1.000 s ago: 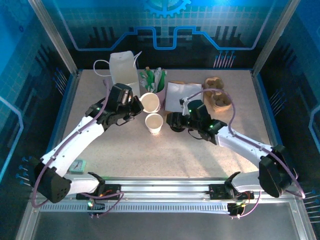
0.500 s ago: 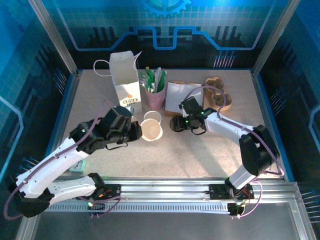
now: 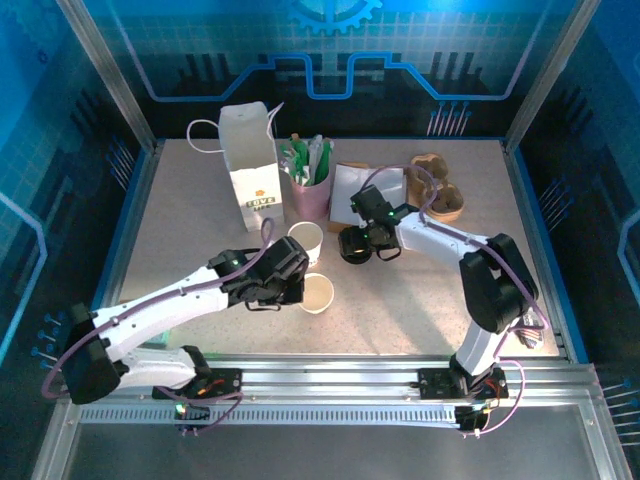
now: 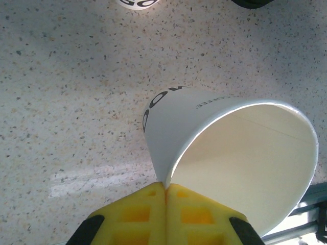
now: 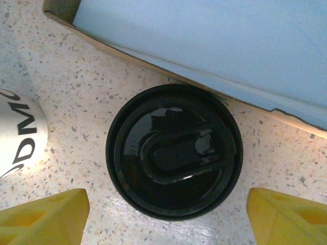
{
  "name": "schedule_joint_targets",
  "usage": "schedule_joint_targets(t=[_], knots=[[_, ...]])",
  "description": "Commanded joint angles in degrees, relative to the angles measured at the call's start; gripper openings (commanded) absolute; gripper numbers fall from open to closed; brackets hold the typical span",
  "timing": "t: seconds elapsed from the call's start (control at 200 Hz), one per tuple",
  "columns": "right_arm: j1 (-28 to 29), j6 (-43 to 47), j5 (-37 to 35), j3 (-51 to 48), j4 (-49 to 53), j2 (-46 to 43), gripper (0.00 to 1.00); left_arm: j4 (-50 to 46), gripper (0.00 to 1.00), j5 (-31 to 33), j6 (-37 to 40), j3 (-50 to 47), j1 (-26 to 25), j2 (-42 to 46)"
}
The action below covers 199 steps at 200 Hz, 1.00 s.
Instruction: Pack the takeout coffee
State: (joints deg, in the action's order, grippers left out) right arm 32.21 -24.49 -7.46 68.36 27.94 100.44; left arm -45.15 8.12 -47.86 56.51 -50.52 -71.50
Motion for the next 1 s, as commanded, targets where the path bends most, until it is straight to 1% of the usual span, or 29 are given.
schedule_joint_targets(t=[0.0, 0.175, 0.47, 0.595, 0.75, 0.991], knots=[[0.7, 1.07, -1.36, 1.87, 2.21, 1.61, 0.83, 2.72, 0.0, -0.89, 0.89, -1.17, -0.28, -1.81], [0.79, 1.27, -1.75, 2.61, 2.4, 2.66, 0.83, 3.13, 0.0, -0.98, 0.81, -1.84, -0.27, -3.75], [1.01, 1.24, -1.68, 3.19, 2.32, 4.4, 0.81, 2.31, 0.0, -0.02, 1.49, -1.25, -0.26, -4.68], [1.08, 1.34, -1.43, 3.49, 2.28, 5.11, 0.8, 1.34, 0.15, 0.65, 1.98, -0.38, -0.19, -4.7], [1.21, 1.22, -1.55, 3.51, 2.12, 5.26, 0.79, 0.67, 0.42, 1.19, 2.31, 0.94, -0.21, -4.28], [1.48, 1.42, -1.42, 3.89, 1.78, 6.11, 0.77, -0.89, 0.6, 3.54, 3.12, 3.59, -0.21, -2.32]])
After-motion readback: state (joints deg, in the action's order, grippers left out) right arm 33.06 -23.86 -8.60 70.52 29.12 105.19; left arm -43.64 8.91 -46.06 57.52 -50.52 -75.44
